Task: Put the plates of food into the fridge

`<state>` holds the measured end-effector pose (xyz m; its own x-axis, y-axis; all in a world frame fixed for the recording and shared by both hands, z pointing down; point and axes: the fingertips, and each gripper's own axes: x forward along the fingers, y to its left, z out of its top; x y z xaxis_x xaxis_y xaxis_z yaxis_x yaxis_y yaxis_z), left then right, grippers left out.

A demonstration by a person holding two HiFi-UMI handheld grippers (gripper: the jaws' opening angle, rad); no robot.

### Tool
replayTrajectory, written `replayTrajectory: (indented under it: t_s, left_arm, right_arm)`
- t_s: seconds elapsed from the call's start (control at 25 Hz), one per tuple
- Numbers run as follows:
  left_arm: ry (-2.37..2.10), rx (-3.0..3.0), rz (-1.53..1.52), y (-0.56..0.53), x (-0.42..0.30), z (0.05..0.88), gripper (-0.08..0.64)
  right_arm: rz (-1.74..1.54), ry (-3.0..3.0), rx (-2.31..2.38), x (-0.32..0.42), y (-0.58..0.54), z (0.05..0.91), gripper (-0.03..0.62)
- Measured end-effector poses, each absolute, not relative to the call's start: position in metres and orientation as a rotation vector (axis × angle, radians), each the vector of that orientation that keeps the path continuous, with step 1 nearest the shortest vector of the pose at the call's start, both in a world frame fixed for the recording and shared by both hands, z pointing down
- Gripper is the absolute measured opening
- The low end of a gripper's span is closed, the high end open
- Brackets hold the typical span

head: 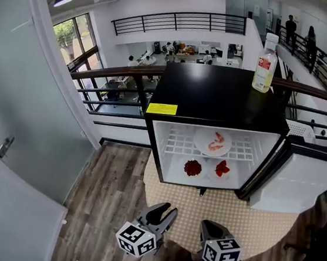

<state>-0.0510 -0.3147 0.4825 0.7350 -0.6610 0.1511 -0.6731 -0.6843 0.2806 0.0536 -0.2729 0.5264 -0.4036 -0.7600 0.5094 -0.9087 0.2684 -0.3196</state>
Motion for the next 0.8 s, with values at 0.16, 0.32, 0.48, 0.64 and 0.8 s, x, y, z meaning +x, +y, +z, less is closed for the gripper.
replayTrajectory:
  t_s: [0.16,0.32,0.48,0.64,0.8]
  left_arm:
    - [-0.989,2.556,0.098,-0.286,-0.064,0.507,0.117]
    - [-0.967,2.544,0.111,-0.260,-0.074,0.510,0.117]
    - [-0.922,2.568,0.118,-0.234,-0.082,0.507,0.117]
    - [-0.898,2.593,0.134,-0.204,-0.096,0.507,0.117]
    - [-0.881,2.604,0.151,-0.178,-0.110,0.510,0.117]
  right_arm:
    - [0.850,-2.292,1.541,0.042,-0.259,0.530,0.015]
    - [0.860,-2.291,1.554,0.031,-0.242,0.532,0.015]
    - [0.871,-2.285,1.569,0.015,-0.219,0.534,0.015]
    - [0.879,-2.288,1.566,-0.005,-0.193,0.538,0.017]
    - [0.876,-2.274,1.565,-0.021,-0.170,0.542,0.016]
